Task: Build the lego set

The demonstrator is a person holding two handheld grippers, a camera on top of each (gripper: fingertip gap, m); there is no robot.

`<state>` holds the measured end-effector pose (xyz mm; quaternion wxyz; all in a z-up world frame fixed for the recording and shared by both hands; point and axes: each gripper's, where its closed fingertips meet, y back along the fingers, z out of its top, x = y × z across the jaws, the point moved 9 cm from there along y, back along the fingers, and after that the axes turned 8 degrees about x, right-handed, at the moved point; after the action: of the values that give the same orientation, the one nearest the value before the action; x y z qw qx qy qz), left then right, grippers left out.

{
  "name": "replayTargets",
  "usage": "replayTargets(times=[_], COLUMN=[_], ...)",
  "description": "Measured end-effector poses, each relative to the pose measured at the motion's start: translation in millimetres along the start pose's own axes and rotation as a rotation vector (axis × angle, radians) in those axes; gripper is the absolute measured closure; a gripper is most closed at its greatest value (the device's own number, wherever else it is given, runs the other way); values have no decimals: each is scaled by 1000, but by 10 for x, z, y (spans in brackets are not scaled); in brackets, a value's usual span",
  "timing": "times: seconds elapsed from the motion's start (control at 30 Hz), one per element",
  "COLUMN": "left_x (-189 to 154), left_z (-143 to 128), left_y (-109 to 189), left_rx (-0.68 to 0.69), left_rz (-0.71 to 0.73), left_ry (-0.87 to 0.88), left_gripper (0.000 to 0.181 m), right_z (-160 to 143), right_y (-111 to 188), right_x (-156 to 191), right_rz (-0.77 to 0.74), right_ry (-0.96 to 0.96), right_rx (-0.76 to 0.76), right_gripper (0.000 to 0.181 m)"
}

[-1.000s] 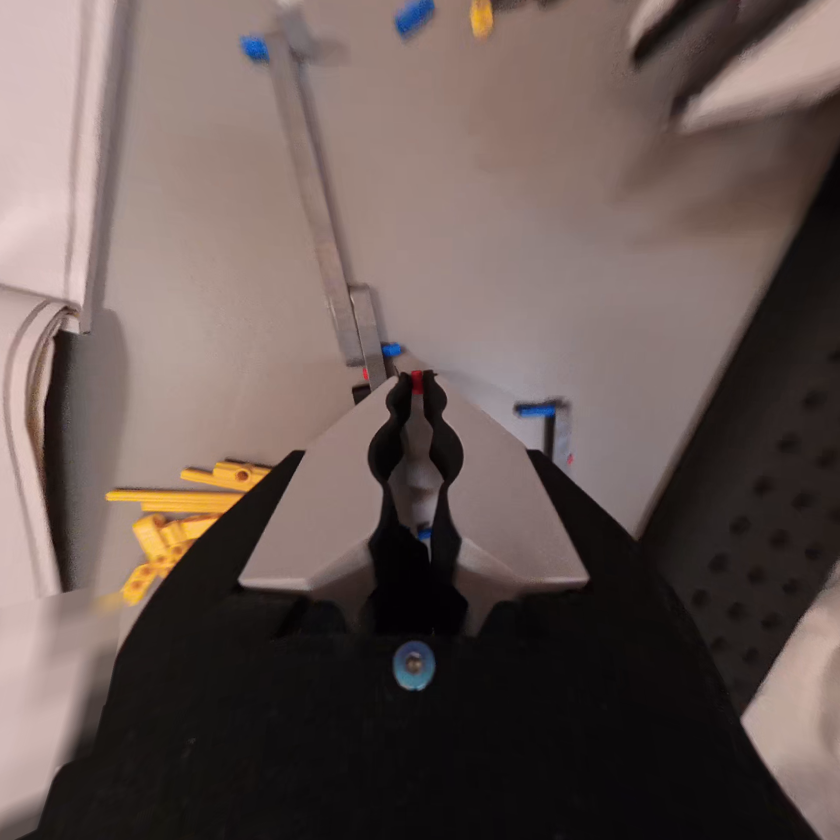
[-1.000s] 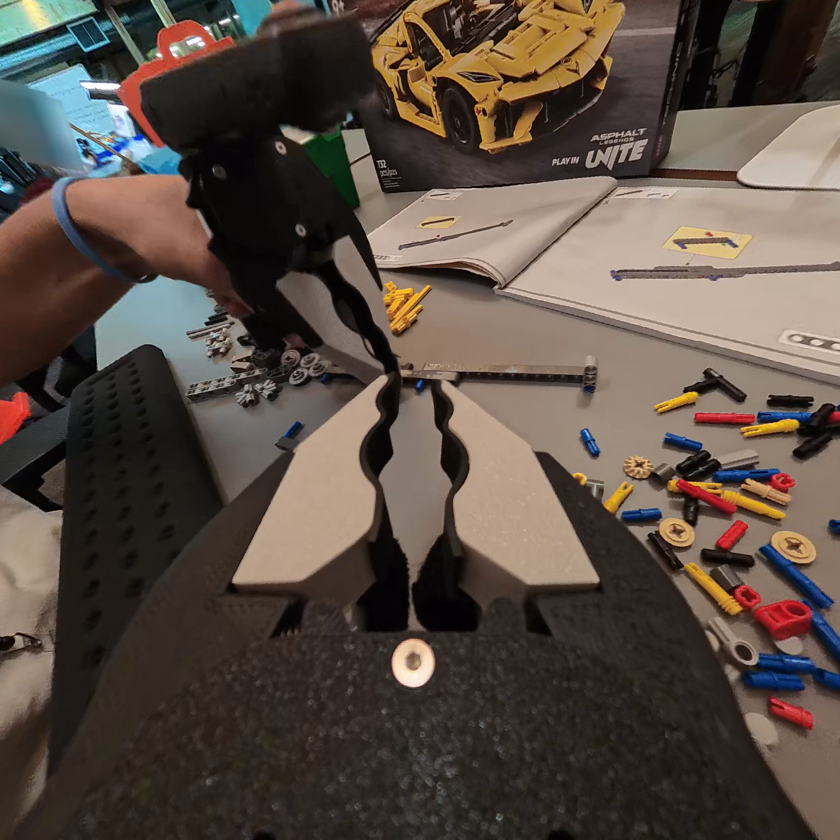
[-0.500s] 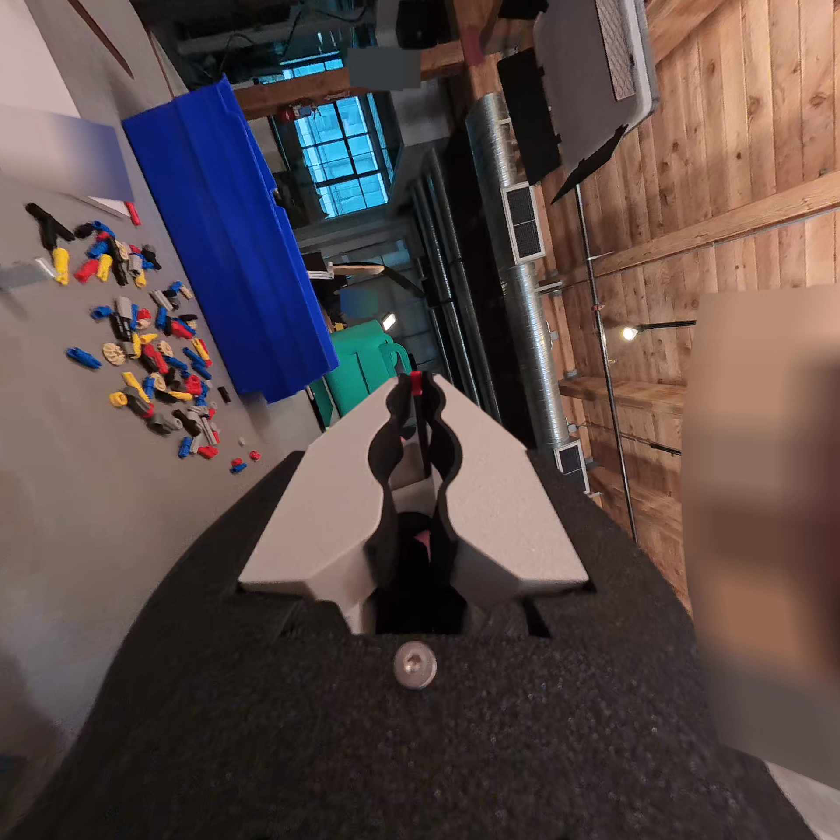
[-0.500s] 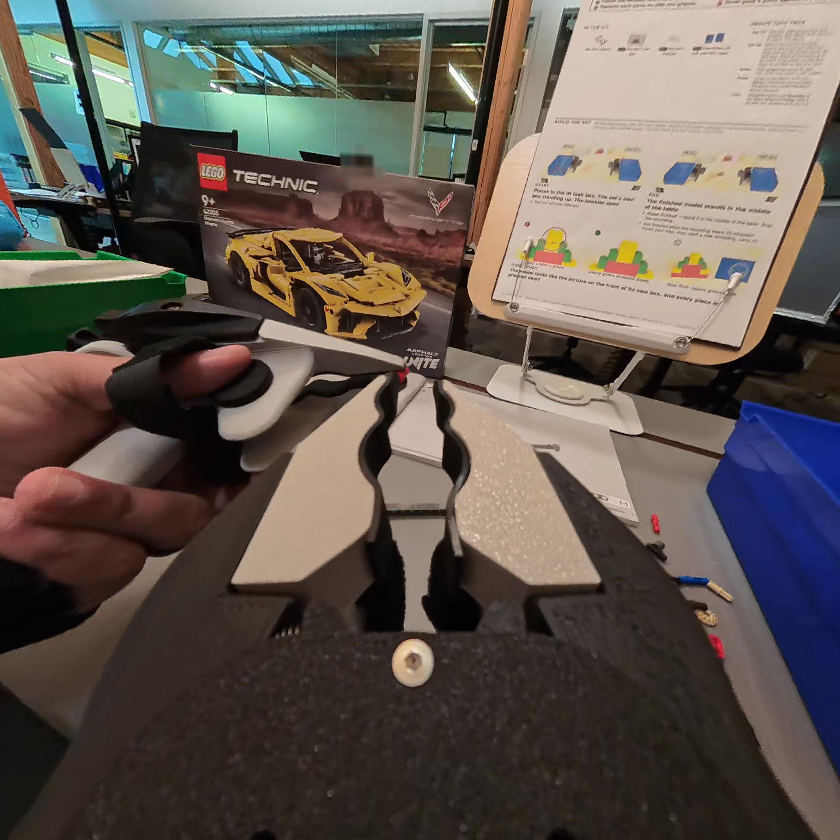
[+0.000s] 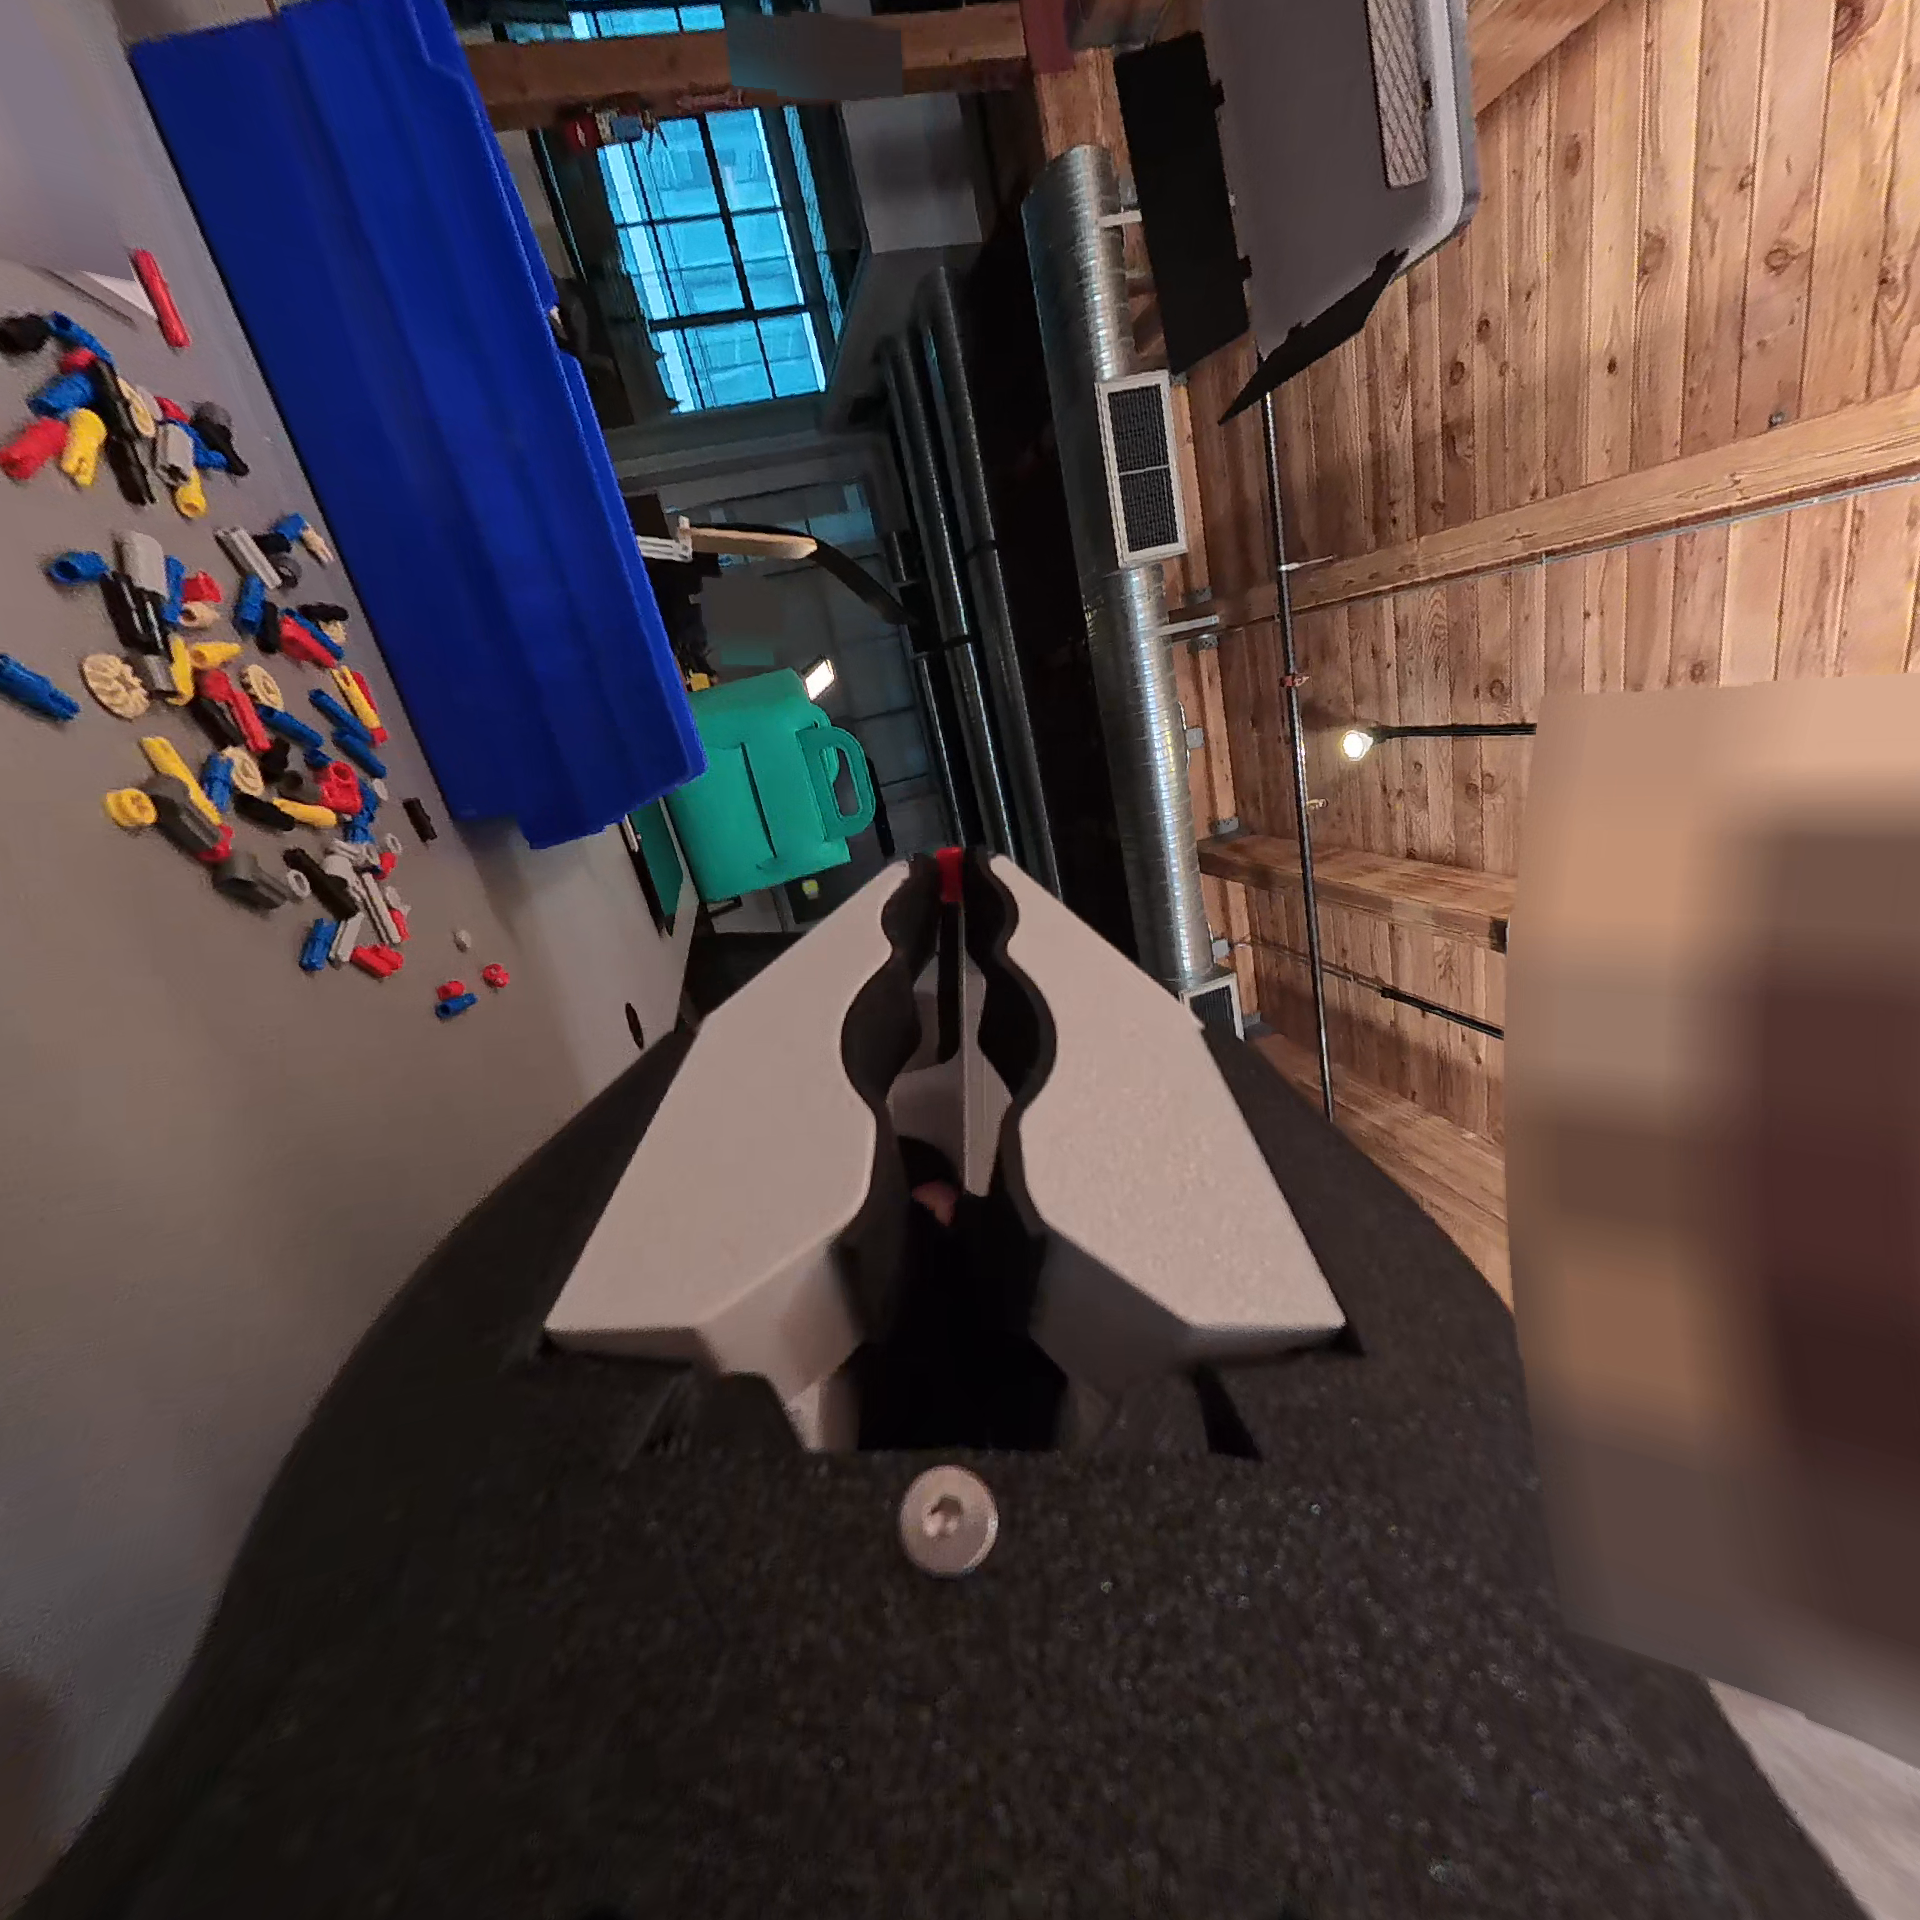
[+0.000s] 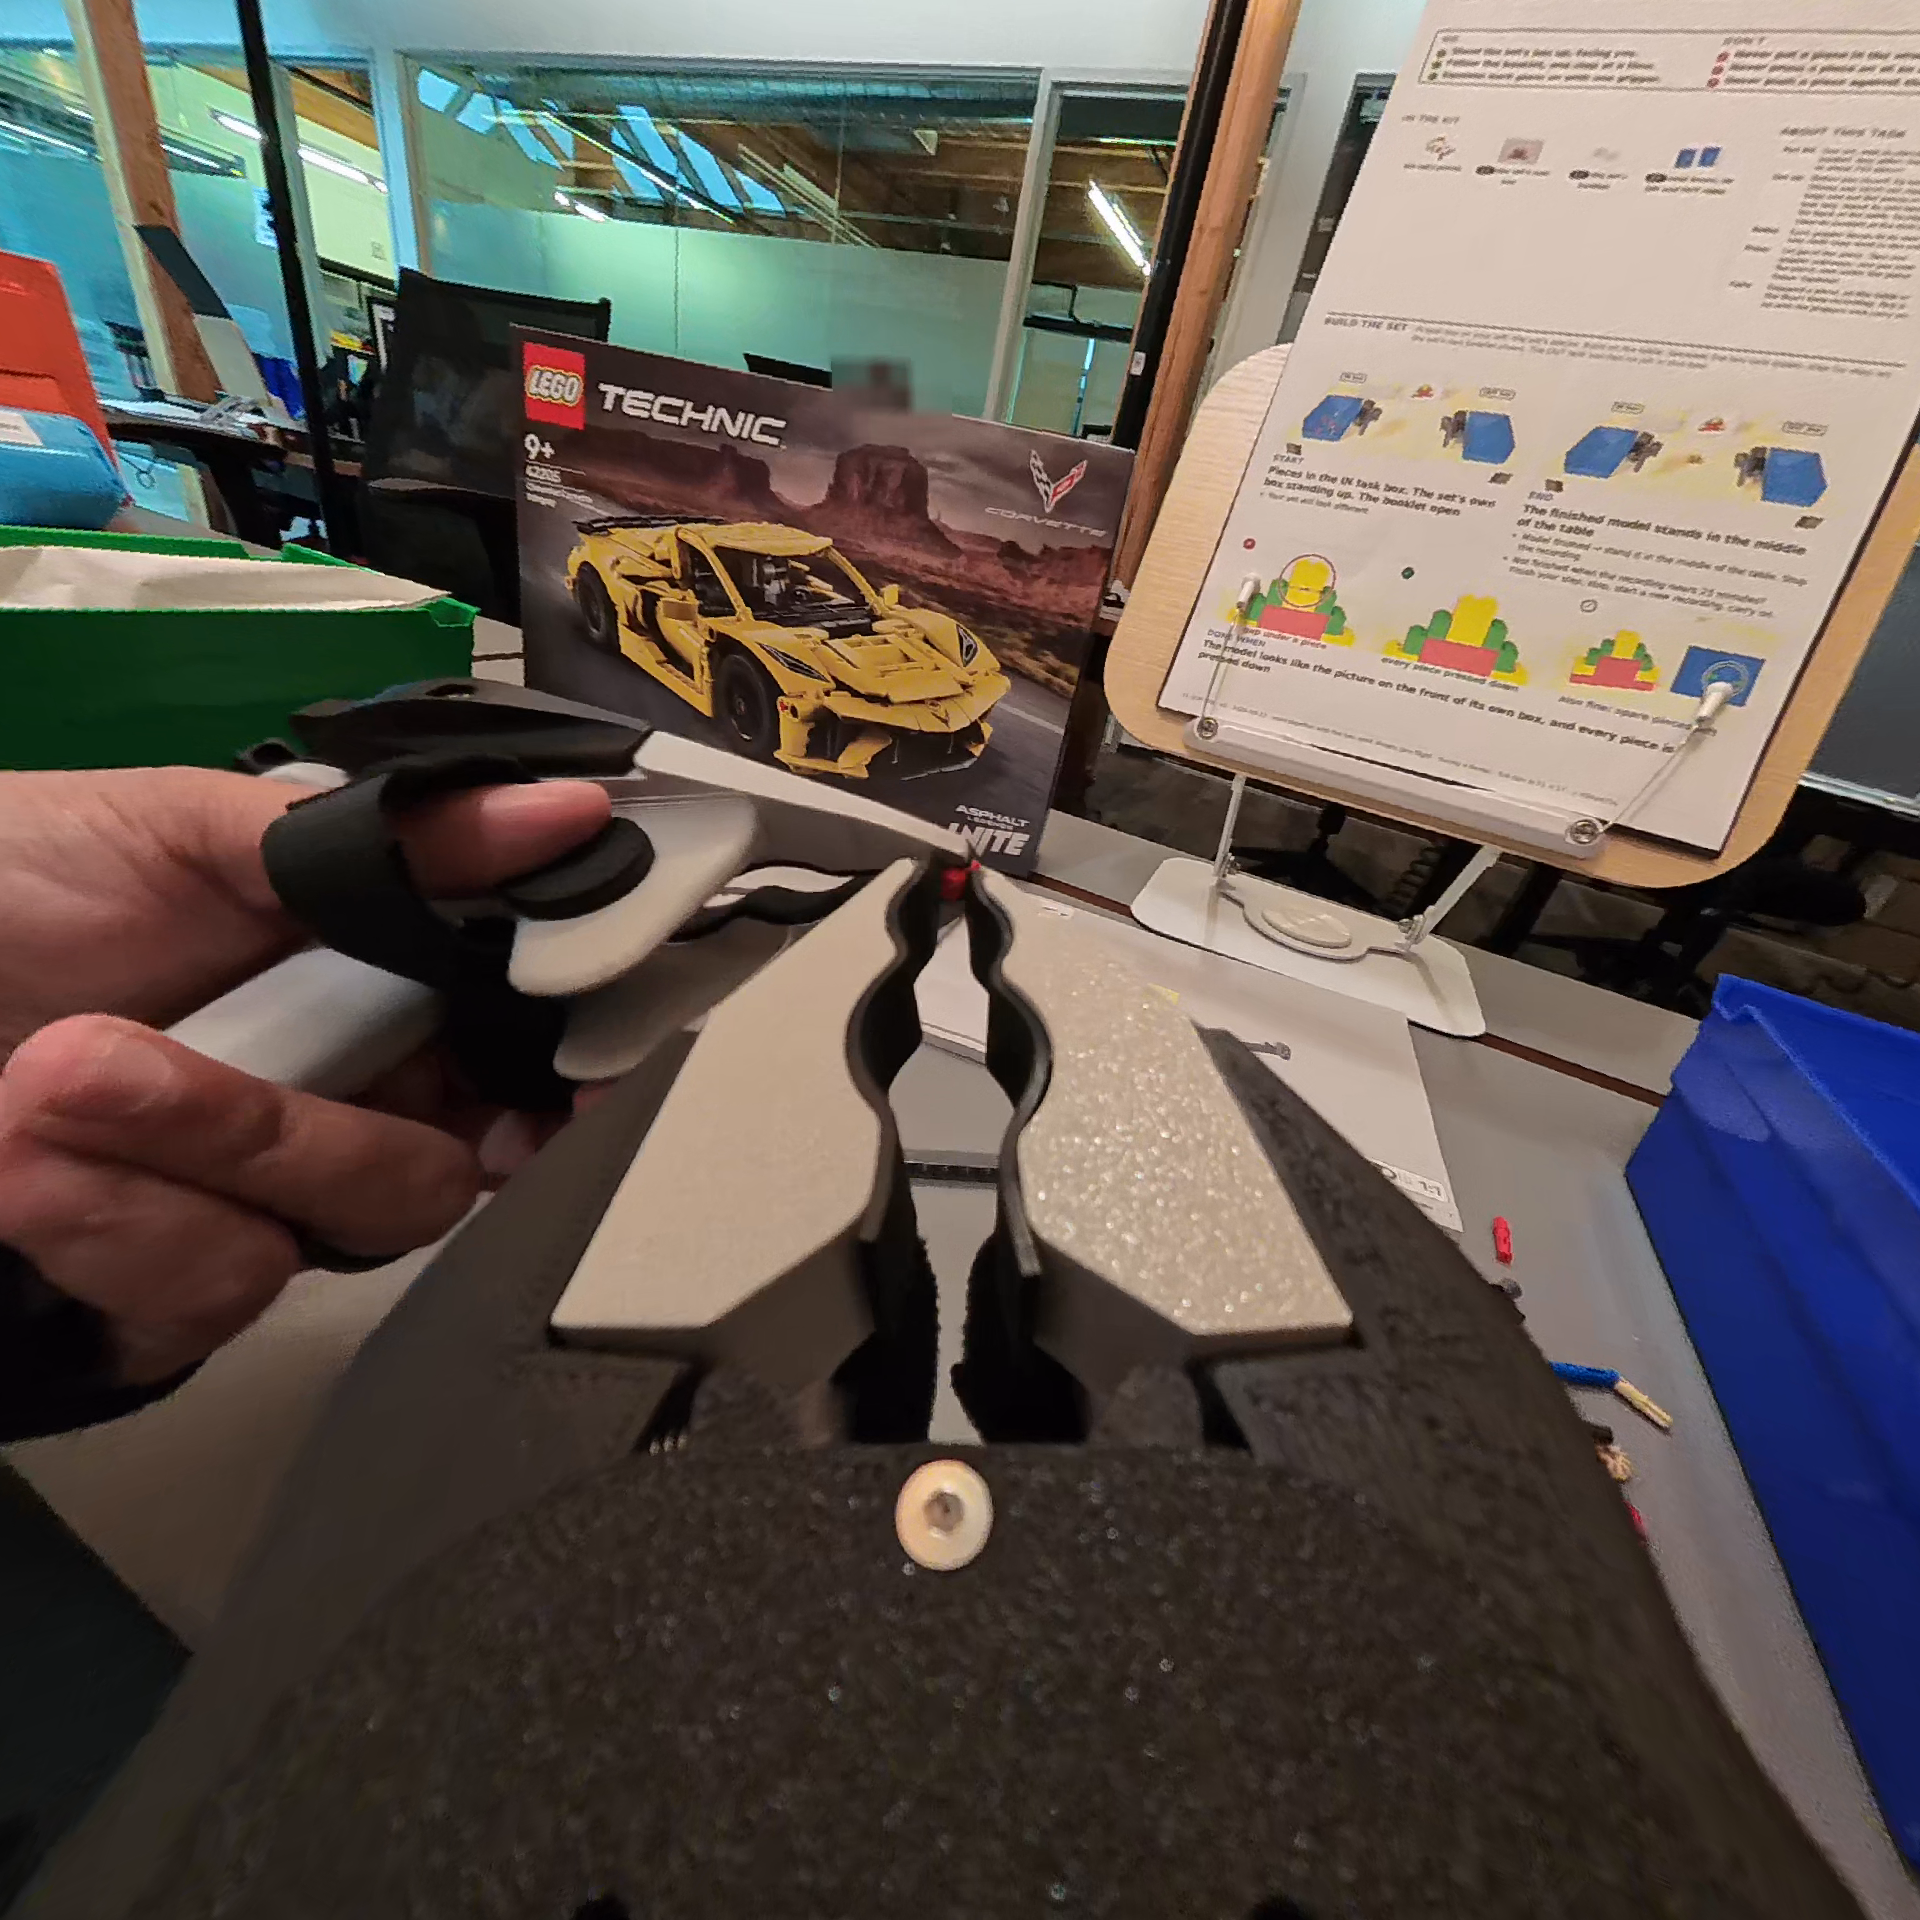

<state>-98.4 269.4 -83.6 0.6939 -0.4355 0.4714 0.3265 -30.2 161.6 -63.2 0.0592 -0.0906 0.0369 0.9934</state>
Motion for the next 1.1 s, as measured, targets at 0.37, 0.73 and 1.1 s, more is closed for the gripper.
replayTargets(times=[0.37,0.73,1.1], left_x=[-22,-107,-142], left_z=[17,29,5], left_y=[54,198,231], left_rx=[62,292,377], left_rz=[40,88,109], left_ry=[5,-170,-193], left_gripper=[179,178,180], right_z=[-29,-87,-98], right_y=[1,74,118], right_x=[45,-67,-39], right_rz=[-7,422,448], right_ry=[95,-45,38], right_rx=[12,-37,-56], right_gripper=[176,177,177])
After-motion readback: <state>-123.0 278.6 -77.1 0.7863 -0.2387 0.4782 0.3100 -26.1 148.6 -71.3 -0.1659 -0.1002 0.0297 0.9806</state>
